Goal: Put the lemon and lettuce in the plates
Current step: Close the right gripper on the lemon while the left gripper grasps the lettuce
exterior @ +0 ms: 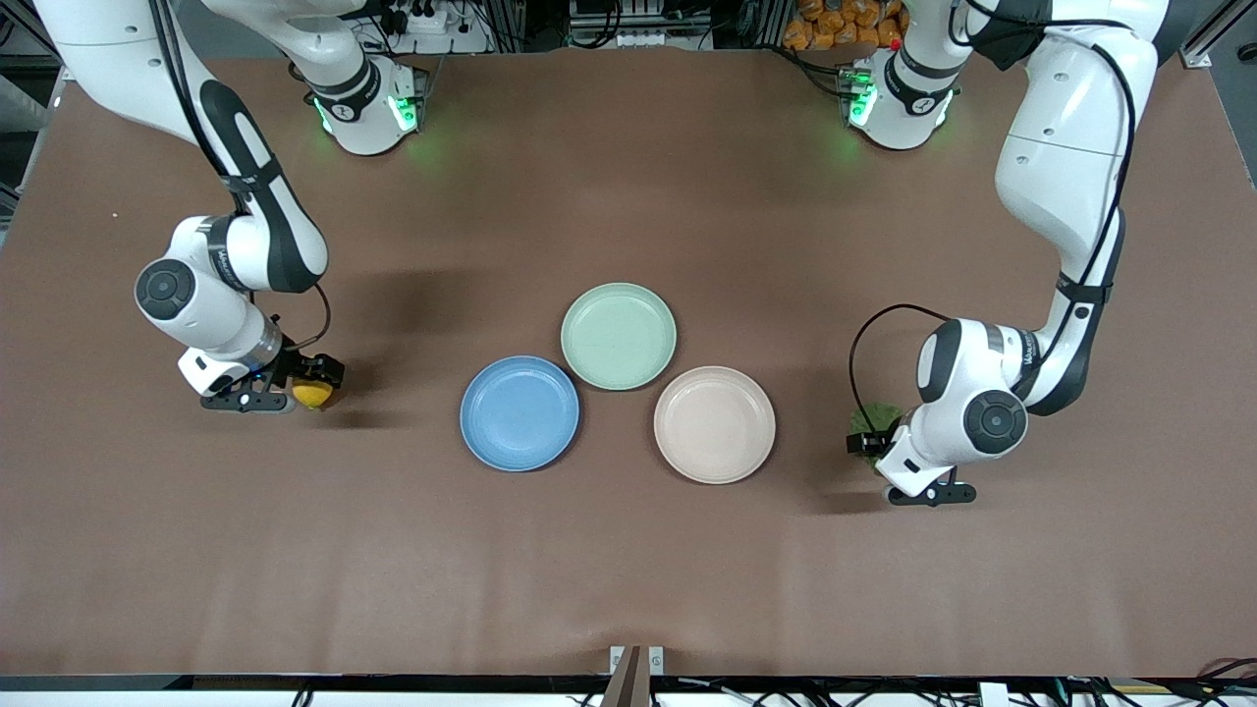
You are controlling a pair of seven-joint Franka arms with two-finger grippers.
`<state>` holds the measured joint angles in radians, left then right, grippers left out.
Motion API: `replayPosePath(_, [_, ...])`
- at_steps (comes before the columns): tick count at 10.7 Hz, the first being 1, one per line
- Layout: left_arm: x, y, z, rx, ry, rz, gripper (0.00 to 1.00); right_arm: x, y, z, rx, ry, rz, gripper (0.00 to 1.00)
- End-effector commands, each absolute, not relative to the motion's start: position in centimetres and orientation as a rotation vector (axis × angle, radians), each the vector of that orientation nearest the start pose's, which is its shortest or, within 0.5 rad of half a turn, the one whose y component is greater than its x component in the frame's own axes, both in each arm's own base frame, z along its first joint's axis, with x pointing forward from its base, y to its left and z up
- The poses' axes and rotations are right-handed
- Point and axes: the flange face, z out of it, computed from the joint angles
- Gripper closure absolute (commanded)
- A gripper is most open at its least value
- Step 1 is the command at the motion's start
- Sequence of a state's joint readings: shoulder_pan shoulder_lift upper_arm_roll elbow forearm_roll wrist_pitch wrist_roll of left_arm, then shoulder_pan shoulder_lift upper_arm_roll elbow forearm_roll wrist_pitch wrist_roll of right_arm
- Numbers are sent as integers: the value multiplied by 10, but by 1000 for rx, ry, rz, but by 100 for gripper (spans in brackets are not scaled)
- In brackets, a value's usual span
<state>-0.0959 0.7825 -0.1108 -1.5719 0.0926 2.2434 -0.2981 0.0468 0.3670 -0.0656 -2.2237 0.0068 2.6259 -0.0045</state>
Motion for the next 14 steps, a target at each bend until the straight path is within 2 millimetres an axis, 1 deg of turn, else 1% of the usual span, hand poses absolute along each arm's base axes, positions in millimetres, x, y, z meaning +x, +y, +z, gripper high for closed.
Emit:
replayPosePath(1, [675, -149, 171, -3055, -119, 100, 100, 551, -17, 198, -3167, -1, -78, 0])
replayPosePath(2, [674, -150, 168, -3037, -122, 94, 100, 551, -16, 193, -3168, -6, -83, 0])
replayPosePath(3, [674, -150, 169, -3036, -123, 91, 100, 551, -17, 188, -3170, -6, -87, 0])
replayPosePath(5, [677, -149, 176, -3038, -129, 73, 100, 550, -20, 184, -3172, 0, -78, 0])
replayPosePath(6, [679, -150, 182, -3043, -130, 58, 100, 550, -21, 184, -3172, 3, -78, 0])
replayPosePath(7, [681, -147, 186, -3043, -138, 51, 100, 550, -20, 184, -3172, 0, -78, 8])
replayPosePath(8, [683, -144, 194, -3046, -136, 34, 100, 550, -21, 184, -3172, 3, -78, 19])
replayPosePath(9, [686, -142, 201, -3053, -142, 21, 100, 550, -22, 184, -3173, 5, -66, 36])
replayPosePath(10, [688, -143, 215, -3064, -150, -5, 100, 549, -23, 183, -3174, 10, -63, 48])
replayPosePath(11, [691, -143, 226, -3069, -162, -29, 100, 549, -23, 183, -3174, 12, -58, 58])
replayPosePath(13, [693, -145, 251, -3111, -213, -60, 100, 549, -23, 184, -3174, 12, -58, 69])
replayPosePath(14, [694, -147, 264, -3138, -245, -74, 100, 549, -23, 184, -3174, 12, -58, 72])
